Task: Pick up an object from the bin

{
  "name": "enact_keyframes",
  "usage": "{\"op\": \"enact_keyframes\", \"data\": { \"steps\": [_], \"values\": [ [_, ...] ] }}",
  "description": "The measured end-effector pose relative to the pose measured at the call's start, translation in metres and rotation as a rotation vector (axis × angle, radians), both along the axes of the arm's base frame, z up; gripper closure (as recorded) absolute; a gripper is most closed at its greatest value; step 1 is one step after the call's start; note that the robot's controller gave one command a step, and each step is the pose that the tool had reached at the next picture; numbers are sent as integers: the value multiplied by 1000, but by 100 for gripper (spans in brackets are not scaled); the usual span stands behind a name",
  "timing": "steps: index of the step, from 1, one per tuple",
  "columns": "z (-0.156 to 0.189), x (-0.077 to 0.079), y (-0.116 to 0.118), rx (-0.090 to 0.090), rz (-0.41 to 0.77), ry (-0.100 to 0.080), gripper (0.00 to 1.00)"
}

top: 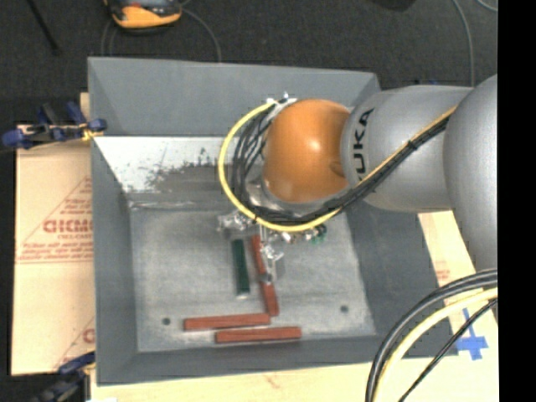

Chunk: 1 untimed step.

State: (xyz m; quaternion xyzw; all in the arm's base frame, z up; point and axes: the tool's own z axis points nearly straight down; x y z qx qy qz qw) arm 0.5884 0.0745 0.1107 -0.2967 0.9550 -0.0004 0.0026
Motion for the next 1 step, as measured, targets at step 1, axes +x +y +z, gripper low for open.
{"op": "enact_keyframes", "data": {
  "steps": [1],
  "values": [
    [-32,27,0,1,153,-1,100]
  ]
}}
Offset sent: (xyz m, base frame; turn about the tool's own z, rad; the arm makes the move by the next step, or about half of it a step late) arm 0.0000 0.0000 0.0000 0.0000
